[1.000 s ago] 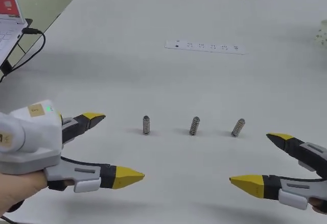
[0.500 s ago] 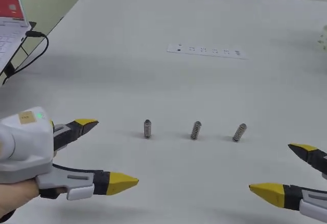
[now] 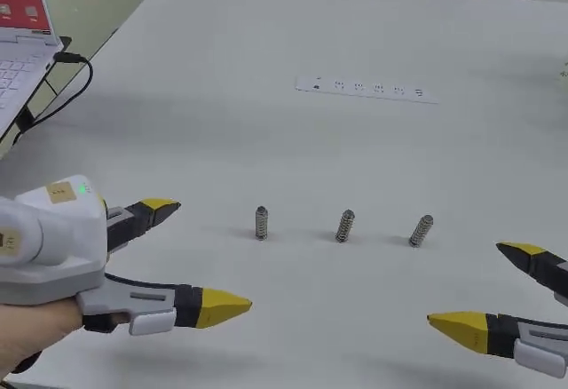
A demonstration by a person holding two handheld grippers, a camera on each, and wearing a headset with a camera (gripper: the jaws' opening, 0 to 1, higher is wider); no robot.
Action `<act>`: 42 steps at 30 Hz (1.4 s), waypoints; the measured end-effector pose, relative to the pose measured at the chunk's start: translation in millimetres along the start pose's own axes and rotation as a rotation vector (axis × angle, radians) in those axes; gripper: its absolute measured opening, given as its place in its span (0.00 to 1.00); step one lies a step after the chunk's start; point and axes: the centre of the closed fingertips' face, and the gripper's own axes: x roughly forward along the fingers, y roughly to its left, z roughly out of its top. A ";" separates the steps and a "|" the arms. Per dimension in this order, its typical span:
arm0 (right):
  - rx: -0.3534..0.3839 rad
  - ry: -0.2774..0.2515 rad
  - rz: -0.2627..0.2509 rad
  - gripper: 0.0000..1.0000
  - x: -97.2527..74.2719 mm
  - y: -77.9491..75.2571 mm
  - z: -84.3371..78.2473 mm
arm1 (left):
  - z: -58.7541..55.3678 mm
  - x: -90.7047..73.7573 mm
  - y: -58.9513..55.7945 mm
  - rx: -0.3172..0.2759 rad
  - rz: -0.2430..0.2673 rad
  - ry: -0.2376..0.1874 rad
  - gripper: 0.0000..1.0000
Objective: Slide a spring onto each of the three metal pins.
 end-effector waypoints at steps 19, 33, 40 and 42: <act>0.013 -0.055 -0.030 0.99 -1.6 -13.1 16.1 | 12.3 7.5 4.7 0.022 -0.004 -0.010 0.98; 0.010 -0.061 -0.039 0.99 -4.0 -18.2 18.5 | 17.7 13.8 2.9 0.031 -0.011 -0.016 0.98; 0.014 -0.059 -0.045 0.99 -5.7 -18.6 16.7 | 20.7 15.4 2.8 0.035 -0.016 -0.021 0.98; 0.011 -0.058 -0.042 0.99 -5.7 -17.7 16.5 | 20.8 15.2 2.9 0.033 -0.016 -0.023 0.98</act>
